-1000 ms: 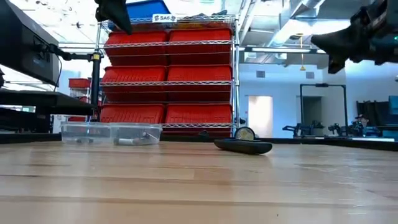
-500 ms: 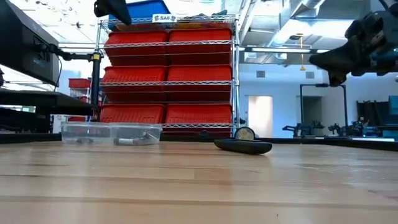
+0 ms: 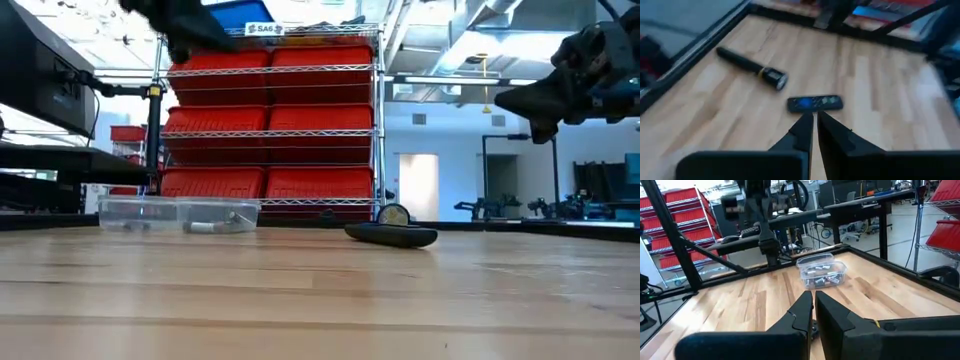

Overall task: Insert battery
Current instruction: Return to Home Position

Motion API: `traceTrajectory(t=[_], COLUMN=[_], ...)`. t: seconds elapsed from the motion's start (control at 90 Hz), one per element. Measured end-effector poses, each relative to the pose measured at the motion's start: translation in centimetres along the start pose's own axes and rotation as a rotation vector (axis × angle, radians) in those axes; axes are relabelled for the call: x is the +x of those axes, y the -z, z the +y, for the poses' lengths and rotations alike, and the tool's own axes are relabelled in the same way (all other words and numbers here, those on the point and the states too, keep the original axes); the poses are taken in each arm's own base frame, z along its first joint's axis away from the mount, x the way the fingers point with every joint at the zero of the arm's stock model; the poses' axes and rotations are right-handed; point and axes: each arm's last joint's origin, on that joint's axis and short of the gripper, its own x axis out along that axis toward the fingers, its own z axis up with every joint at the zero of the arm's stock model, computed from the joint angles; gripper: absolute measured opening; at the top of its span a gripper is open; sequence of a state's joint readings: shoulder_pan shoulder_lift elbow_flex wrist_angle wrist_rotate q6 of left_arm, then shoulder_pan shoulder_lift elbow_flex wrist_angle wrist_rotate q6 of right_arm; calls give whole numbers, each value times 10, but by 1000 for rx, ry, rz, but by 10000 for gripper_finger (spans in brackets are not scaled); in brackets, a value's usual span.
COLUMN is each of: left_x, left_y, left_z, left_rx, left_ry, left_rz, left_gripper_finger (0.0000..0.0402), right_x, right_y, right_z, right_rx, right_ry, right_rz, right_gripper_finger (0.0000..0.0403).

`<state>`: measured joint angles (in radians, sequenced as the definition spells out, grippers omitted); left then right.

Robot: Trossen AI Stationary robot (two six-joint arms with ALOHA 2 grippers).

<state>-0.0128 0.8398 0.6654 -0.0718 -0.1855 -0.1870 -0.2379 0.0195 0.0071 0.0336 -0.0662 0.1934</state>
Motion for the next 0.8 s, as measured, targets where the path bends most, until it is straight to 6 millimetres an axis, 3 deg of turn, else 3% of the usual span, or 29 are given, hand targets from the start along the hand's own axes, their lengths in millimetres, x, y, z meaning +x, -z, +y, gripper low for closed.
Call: traceTrajectory(t=[0.178, 0.411, 0.611, 0.8], left_x=[-21, -51, -69, -60], left_y=[62, 111, 130, 136], left_z=[13, 28, 35, 34], left_rx=[-35, 20, 39, 65], left_ry=[81, 109, 120, 138], left_rz=[-6, -36, -110, -228], left_gripper_finger=[5, 5, 5, 5], right_x=[0, 0, 0, 0], right_y=[0, 0, 0, 0], right_z=[0, 0, 0, 0], right_rx=[0, 0, 0, 0], right_ry=[0, -2, -3, -6], right_rz=[1, 0, 1, 2], right_gripper_finger=[13, 13, 13, 13])
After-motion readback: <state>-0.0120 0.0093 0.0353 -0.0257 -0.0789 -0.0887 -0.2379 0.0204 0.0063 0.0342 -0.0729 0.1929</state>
